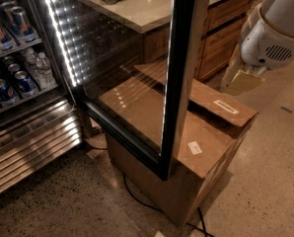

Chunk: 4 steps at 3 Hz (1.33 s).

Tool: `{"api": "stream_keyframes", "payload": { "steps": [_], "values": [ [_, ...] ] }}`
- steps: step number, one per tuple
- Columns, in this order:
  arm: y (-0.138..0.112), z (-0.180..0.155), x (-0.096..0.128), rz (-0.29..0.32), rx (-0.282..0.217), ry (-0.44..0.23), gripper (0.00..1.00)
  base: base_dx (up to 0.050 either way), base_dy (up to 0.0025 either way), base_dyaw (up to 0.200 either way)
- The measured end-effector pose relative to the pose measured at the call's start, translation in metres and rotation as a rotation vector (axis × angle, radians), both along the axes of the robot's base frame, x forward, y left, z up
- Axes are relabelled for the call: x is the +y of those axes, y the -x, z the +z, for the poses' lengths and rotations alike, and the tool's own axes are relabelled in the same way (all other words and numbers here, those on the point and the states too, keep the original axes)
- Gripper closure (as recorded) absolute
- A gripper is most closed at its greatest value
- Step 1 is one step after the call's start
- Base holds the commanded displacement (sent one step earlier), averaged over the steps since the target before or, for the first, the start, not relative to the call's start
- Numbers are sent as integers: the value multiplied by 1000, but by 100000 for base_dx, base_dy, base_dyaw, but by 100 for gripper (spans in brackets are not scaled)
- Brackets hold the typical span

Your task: Close right fridge door

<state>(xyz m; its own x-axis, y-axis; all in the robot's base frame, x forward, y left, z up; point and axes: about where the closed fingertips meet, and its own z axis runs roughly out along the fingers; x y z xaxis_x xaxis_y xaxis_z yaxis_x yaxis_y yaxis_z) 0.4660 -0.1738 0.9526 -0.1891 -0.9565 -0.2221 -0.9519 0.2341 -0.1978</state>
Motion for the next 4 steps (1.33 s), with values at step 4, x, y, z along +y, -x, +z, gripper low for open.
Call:
{"api": "stream_keyframes", "payload": {
  "steps": [4],
  "values": [
    [-2,-3,-6,35,18,-100,100,2501,0,7]
  ]
}}
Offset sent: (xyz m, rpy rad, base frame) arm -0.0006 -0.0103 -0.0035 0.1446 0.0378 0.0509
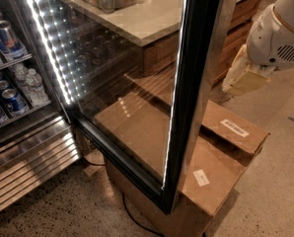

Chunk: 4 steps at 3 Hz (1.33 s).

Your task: Close right fridge door

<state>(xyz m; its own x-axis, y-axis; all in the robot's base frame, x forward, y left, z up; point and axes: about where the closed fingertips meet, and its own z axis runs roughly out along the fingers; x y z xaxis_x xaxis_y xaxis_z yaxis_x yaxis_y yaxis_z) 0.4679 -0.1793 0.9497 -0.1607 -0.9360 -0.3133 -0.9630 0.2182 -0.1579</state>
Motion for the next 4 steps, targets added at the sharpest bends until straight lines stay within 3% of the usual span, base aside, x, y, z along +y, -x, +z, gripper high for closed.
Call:
{"api": "stream_keyframes", "payload": {
  "steps": [1,4],
  "values": [
    [0,0,0,0,0,0,100,1,0,11004],
    [0,0,0,0,0,0,100,-2636,-226,17008]
  ]
}}
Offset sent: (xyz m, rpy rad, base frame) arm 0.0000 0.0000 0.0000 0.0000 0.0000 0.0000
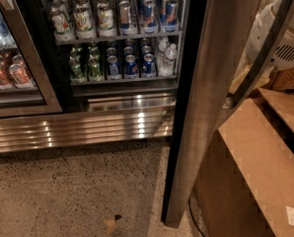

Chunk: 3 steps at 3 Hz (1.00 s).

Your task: Close right fridge door

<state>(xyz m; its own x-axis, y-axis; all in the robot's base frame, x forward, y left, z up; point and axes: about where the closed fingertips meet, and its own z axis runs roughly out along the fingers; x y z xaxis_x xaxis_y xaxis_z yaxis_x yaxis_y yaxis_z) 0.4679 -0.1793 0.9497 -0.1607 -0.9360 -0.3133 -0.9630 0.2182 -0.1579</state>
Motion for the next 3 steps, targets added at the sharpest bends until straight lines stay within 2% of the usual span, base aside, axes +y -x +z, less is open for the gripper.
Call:
{"api": "stream_keyframes", "payload": {
  "steps": [2,3],
  "values": [
    [0,0,0,0,0,0,100,-2635,-223,16979],
    [0,0,0,0,0,0,100,4799,0,-37]
  ]
}}
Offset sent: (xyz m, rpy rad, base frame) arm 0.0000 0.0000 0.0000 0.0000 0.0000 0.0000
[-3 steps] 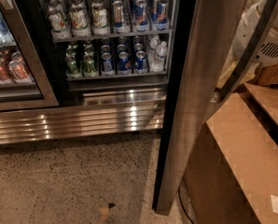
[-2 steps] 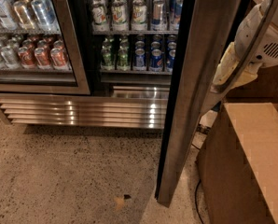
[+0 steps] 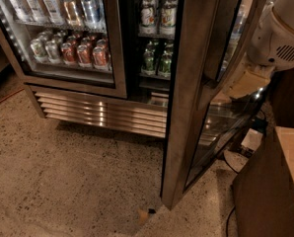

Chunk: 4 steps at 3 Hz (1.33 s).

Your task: Close right fridge door

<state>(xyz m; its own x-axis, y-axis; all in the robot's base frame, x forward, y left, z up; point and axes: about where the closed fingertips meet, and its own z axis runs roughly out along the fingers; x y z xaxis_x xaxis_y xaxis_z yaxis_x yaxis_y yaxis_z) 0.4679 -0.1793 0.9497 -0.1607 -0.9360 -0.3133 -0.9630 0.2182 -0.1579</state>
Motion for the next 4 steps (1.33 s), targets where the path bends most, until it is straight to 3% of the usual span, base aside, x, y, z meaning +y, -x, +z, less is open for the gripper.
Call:
{"api": "stream_keyframes", "payload": {
  "steps": [4],
  "values": [
    [0,0,0,0,0,0,100,4985,2,-58]
  ]
}}
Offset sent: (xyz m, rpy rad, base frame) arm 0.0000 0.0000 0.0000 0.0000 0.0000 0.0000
